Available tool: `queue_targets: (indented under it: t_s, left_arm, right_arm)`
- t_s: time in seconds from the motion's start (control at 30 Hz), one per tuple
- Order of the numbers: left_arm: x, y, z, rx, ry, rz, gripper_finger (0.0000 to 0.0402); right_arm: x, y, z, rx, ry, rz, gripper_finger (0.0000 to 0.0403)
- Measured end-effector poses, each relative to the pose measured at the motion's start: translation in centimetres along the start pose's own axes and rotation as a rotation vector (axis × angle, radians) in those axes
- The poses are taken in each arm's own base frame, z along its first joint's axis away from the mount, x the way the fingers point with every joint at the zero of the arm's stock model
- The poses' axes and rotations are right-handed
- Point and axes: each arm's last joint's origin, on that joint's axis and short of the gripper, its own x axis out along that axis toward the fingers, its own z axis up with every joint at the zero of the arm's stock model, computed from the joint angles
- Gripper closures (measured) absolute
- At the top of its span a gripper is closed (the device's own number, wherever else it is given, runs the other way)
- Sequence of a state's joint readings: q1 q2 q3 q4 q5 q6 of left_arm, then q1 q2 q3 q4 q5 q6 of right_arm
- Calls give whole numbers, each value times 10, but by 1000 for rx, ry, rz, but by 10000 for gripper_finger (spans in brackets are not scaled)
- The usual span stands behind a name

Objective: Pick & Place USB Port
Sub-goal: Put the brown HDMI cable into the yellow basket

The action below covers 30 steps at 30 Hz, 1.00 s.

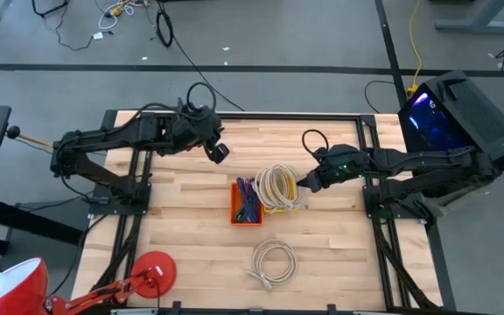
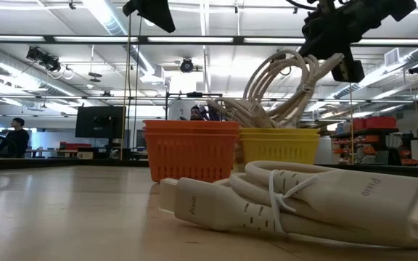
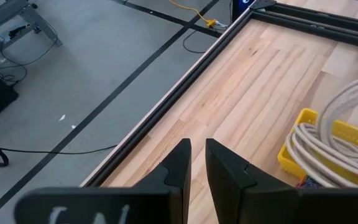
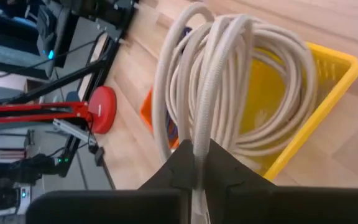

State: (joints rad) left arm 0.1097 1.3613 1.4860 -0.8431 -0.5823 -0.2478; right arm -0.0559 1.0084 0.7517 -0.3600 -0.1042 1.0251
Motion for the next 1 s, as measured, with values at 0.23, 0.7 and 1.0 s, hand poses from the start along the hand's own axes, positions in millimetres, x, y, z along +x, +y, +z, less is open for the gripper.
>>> queue_targets:
  t_s: [0.23,0.7,1.0]
  left_arm:
    - [0,0,0,0,0,1,349]
    - [0,0,0,-1,1,-3,349]
    - [0,0,0,1,3,-2,349]
  right_arm:
    - [1,0,-1,-13,26,9,361]
    - [26,15,11,-26,-40,162,331]
    - [33,17,24,-54,-91,251,330]
